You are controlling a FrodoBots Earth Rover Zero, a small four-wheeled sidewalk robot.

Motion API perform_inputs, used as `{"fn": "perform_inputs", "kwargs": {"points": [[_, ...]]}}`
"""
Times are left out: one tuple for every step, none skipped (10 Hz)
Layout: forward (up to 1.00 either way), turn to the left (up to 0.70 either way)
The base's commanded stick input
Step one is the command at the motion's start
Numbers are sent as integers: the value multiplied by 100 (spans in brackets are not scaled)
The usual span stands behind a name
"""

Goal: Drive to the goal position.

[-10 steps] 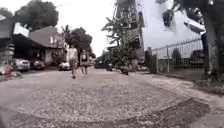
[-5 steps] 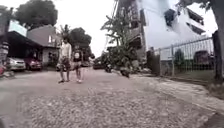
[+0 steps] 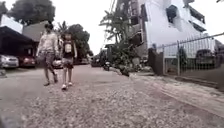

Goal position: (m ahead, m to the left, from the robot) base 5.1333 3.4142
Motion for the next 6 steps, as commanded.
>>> {"fn": "perform_inputs", "kwargs": {"points": [[100,16],[100,15],[100,0],[100,0],[100,0],[100,0]]}}
